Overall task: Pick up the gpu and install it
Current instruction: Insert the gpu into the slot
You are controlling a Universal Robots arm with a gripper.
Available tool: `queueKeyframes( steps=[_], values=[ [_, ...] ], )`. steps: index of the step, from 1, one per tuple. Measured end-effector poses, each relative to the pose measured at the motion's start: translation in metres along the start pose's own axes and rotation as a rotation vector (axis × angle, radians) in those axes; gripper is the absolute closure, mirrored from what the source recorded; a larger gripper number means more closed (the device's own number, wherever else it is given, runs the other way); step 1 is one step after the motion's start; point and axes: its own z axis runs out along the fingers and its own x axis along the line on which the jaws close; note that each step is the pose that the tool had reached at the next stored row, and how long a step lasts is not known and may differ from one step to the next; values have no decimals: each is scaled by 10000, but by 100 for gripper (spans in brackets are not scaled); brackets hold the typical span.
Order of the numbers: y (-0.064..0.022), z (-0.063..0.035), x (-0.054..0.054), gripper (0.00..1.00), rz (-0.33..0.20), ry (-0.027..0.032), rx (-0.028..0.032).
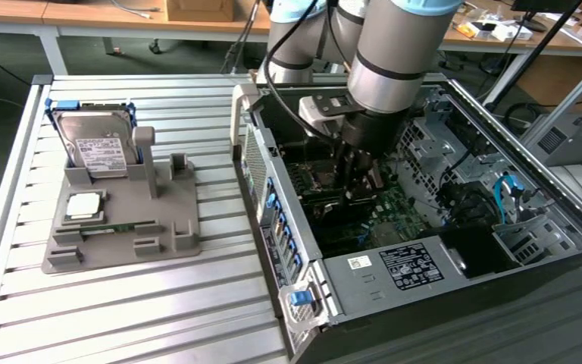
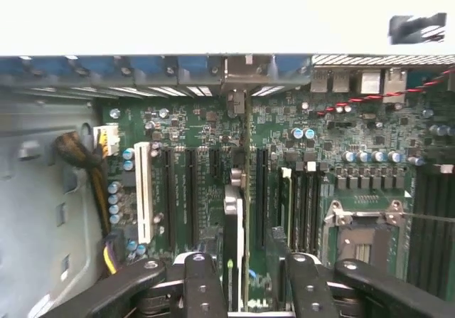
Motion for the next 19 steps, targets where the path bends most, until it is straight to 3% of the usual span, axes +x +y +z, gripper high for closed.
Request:
queueKeyframes(
  steps=[3, 5, 8, 9, 12, 19],
  values=[
    [-2, -34, -25, 68, -10, 152, 1],
    [-2, -36, -27, 80, -16, 246, 0],
    [-16, -35, -28, 89, -21, 301, -14],
    [-90, -25, -28, 89, -22, 307, -115],
    [-237, 9, -27, 89, -25, 311, -273],
    [-551, 91, -27, 89, -29, 313, -511]
  ],
)
